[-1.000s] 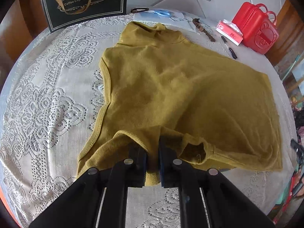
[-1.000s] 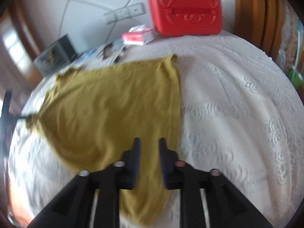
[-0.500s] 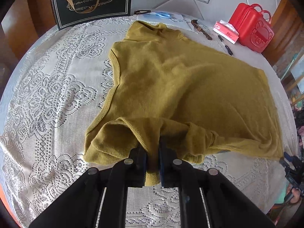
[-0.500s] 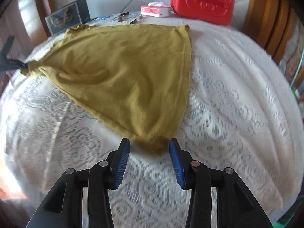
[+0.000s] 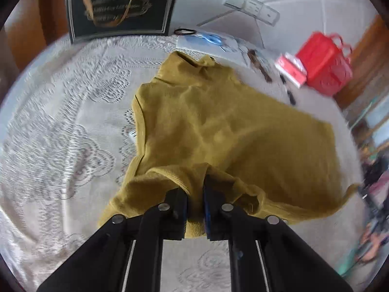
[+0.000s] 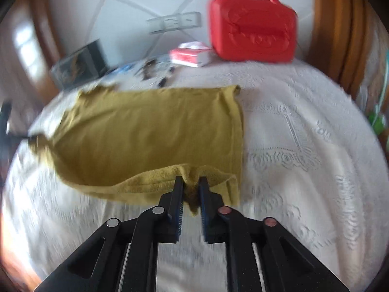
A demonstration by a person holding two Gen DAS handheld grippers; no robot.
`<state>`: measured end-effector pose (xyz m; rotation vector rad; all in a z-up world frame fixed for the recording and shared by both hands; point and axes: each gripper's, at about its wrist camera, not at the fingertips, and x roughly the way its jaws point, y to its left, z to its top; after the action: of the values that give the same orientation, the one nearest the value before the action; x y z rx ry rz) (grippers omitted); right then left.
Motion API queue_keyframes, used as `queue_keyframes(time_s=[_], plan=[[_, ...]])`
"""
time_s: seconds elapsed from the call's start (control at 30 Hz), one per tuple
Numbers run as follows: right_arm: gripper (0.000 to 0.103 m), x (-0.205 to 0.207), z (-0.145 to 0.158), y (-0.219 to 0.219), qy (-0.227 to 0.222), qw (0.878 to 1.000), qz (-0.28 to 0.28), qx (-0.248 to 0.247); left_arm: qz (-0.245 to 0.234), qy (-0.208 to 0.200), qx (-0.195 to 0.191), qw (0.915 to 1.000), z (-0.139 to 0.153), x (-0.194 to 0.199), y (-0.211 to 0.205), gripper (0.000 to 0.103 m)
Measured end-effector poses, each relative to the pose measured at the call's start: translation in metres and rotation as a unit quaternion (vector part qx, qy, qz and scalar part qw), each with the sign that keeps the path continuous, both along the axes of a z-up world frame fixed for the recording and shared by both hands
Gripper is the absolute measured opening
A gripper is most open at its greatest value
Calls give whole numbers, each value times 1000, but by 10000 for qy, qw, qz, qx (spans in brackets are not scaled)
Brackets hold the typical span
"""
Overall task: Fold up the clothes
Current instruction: 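Release the hem with both grippers and lower them beside the sweatshirt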
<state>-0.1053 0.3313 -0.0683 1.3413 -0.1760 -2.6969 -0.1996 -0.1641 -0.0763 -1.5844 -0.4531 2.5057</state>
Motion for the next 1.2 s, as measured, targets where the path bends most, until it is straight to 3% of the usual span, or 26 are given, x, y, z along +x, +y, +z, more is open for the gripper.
queue_keyframes(time_s=[0.03,0.13,0.17,0.2,0.27,0.43,0.57,0.67,0.73,0.77,0.87,1.0,1.1,1.13,1.17,1.2], plan=[[20,-7,-1,7,-6,9996,-223,-152,168,-22,243,9996,0,-6,-8,19],[31,-13,-2,20,229,9957,-586,-687,571,316,172,9977,10,-5,-24,53],[41,-8,-4,23,405,9936,-676,-813,683,490,50,9964,14,0,-28,65],[53,-3,-7,23,547,9920,-727,-876,798,698,-126,9943,19,8,-32,69],[59,7,-14,23,687,9901,-752,-966,927,989,-515,9894,22,23,-32,70],[59,26,-44,20,648,9882,-914,-1044,843,1320,-1563,9752,0,50,-13,70],[59,38,-50,21,504,9882,-1082,-963,845,1423,-1516,9745,-24,42,-11,70],[60,38,-52,19,372,9903,-1161,-659,614,1119,-1478,9808,-46,33,-10,70],[61,32,-58,19,260,9908,-1183,-603,594,999,-1759,9775,-60,31,-5,72],[61,27,-63,20,168,9901,-1244,-630,602,1046,-1682,9783,-60,32,-7,71],[71,18,-69,15,220,9911,-1250,-399,654,1021,-1411,9825,-64,35,-15,71],[103,10,-76,-4,146,9973,-722,-3,591,1010,-1402,9832,-67,36,-12,78],[102,3,-82,-25,-117,9960,-434,770,395,1011,-1183,9870,-65,32,-10,94],[100,2,-81,-20,-163,9965,-559,592,356,1004,-1176,9873,-66,31,-9,95],[86,4,-78,-12,-126,9957,-836,372,351,1007,-1191,9871,-65,31,-7,95],[57,7,-75,-8,-95,9940,-1042,313,359,1014,-1176,9872,-65,31,-8,95]])
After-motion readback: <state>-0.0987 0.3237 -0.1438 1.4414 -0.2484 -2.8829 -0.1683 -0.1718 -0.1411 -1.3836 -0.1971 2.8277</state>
